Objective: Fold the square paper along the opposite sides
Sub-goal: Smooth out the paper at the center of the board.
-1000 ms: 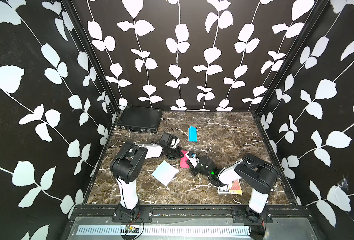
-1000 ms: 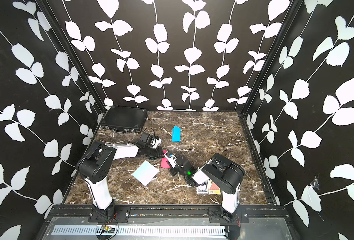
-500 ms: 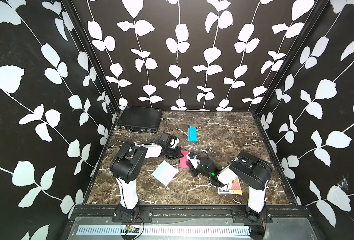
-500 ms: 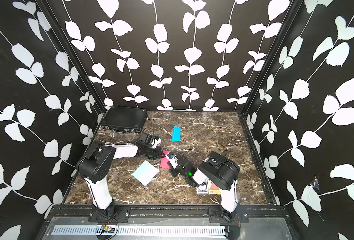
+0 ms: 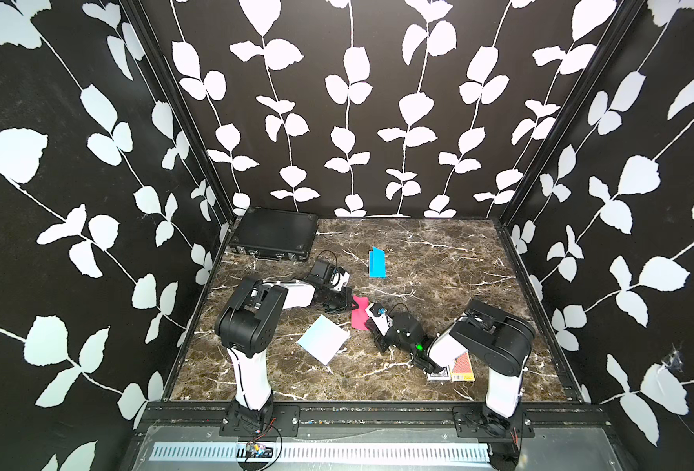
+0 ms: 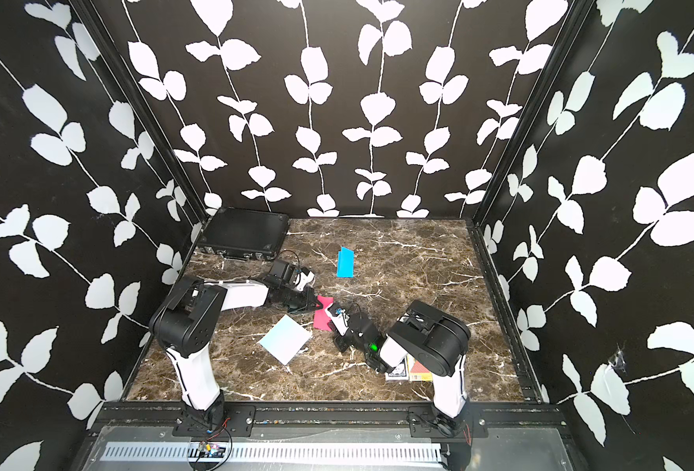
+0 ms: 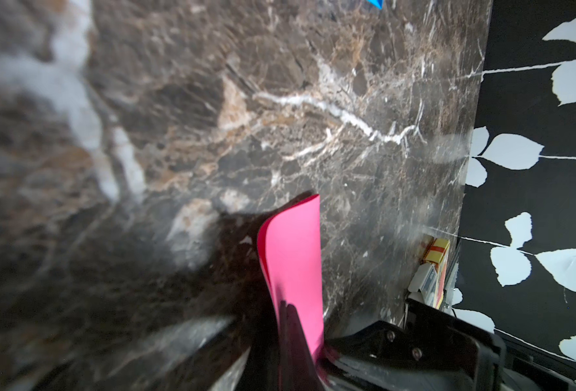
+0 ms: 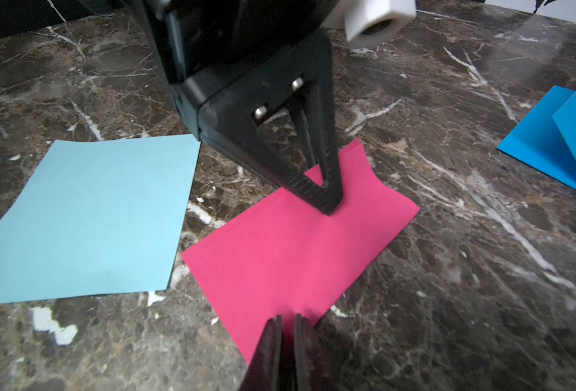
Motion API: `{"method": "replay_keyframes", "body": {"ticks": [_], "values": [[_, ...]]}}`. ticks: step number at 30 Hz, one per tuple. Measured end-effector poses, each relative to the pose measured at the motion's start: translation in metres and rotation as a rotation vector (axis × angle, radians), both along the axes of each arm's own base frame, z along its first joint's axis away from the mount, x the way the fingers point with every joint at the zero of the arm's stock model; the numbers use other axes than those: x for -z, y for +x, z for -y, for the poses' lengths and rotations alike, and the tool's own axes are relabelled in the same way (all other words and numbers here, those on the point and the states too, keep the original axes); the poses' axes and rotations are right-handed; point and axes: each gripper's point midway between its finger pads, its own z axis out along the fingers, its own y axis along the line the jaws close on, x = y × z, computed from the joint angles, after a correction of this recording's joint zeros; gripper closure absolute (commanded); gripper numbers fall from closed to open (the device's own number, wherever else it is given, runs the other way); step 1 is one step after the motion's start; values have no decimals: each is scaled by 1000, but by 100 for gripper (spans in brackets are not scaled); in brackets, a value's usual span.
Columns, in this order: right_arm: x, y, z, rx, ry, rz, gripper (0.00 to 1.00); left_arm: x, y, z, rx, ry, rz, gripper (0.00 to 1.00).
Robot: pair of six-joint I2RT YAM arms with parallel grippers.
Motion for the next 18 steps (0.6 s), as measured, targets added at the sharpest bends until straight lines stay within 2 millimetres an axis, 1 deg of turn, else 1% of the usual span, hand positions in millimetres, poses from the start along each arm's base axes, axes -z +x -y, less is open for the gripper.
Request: {"method": "replay_keyframes", "body": {"ticks": [10,13,15,18], "values": [[0,-6,0,-3,0,-8,87,0,5,-5,-16,-7,-1,100],[0,-7,1,-3,-3,-9,87,0,10,-7,-25,-7,13,100],[0,-11,1,-5,-7,-8,87,0,15,-10,-39,-4,26,100],[-1,-17,3,-14,-11,-12,87,-1,17,-12,-46,-4,30,100]]}}
